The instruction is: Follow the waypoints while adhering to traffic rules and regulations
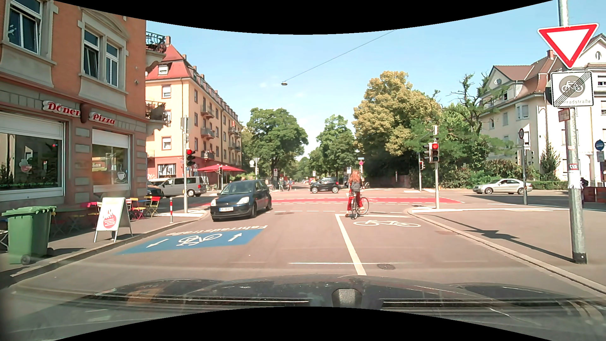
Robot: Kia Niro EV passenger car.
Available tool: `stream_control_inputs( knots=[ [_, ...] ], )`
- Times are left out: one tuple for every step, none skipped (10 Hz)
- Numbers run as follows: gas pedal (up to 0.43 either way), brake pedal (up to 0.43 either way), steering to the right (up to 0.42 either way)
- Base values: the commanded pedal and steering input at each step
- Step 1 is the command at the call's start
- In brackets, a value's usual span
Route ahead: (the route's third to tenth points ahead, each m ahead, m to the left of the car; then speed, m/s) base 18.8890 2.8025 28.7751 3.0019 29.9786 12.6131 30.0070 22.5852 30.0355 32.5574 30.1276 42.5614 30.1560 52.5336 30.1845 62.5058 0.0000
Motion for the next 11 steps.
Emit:
stream_control_inputs(
  knots=[
    [0.000,0.280,0.000],
    [0.000,0.280,0.000],
    [0.000,0.280,0.000],
    [0.000,0.280,0.000],
    [0.000,0.280,0.000],
    [0.000,0.280,0.000],
    [0.000,0.280,0.000],
    [0.000,0.280,0.000],
    [0.000,0.280,0.000],
    [0.000,0.280,0.000],
    [0.000,0.280,0.000]
  ],
)
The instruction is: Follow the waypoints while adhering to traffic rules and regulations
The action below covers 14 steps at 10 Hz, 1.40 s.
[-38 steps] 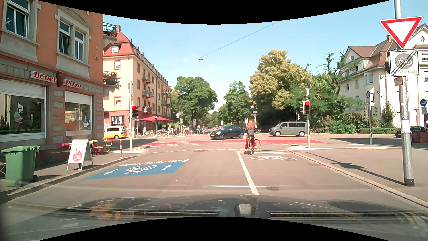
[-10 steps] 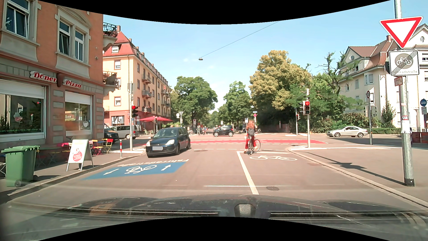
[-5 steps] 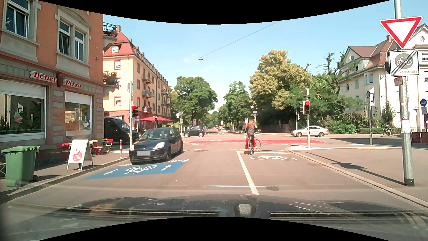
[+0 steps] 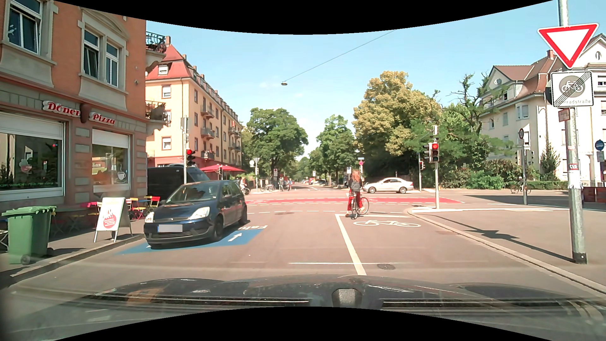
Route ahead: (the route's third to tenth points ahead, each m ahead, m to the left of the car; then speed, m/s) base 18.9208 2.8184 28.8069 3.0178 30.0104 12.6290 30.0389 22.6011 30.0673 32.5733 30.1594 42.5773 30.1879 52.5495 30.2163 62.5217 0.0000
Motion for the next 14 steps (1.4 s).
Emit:
stream_control_inputs(
  knots=[
    [0.000,0.280,0.000],
    [0.000,0.280,0.000],
    [0.000,0.280,0.000],
    [0.000,0.280,0.000],
    [0.000,0.280,0.000],
    [0.000,0.280,0.000],
    [0.000,0.280,0.000],
    [0.000,0.280,0.000],
    [0.000,0.280,0.000],
    [0.000,0.280,0.000],
    [0.000,0.280,0.000],
    [0.000,0.280,0.000],
    [0.000,0.287,0.000],
    [0.000,0.287,0.000]
  ],
)
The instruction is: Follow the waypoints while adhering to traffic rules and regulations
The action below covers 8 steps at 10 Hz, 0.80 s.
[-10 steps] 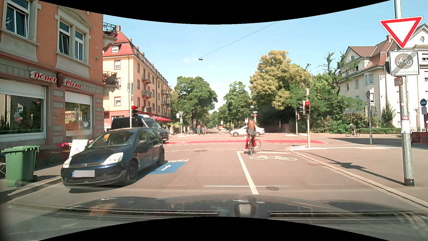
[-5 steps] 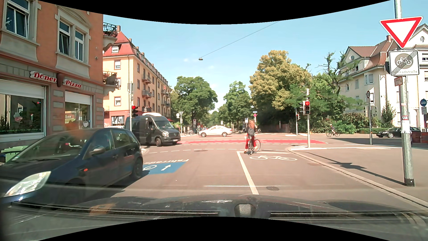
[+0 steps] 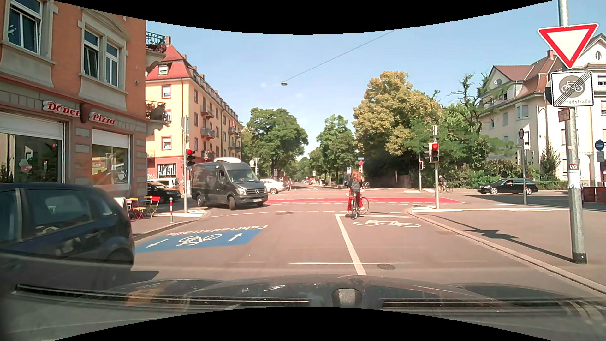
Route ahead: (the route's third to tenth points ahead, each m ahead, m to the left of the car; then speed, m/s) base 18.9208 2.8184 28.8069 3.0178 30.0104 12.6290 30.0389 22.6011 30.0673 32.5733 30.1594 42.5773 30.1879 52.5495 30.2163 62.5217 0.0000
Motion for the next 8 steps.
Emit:
stream_control_inputs(
  knots=[
    [0.000,0.287,0.000],
    [0.000,0.287,0.000],
    [0.000,0.287,0.000],
    [0.000,0.287,0.000],
    [0.000,0.287,0.000],
    [0.000,0.287,0.000],
    [0.000,0.287,0.000],
    [0.000,0.287,0.000]
  ],
)
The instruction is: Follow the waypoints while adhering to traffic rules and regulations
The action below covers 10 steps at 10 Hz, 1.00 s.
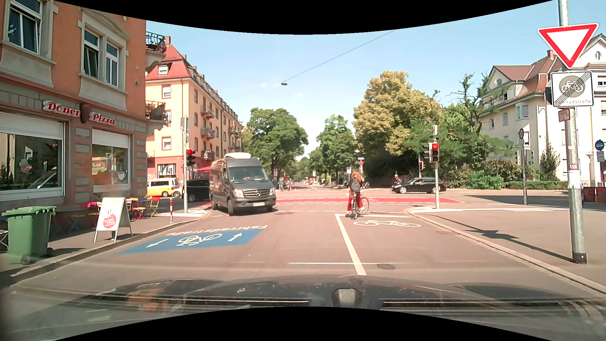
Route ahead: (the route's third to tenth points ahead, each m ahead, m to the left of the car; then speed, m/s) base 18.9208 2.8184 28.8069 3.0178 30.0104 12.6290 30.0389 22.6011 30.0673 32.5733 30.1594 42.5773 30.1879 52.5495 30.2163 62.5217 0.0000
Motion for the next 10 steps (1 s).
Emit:
stream_control_inputs(
  knots=[
    [0.000,0.287,0.000],
    [0.000,0.287,0.000],
    [0.000,0.287,0.000],
    [0.000,0.287,0.000],
    [0.000,0.287,0.000],
    [0.000,0.287,0.000],
    [0.000,0.287,0.000],
    [0.000,0.287,0.000],
    [0.000,0.287,0.000],
    [0.000,0.287,0.000]
  ],
)
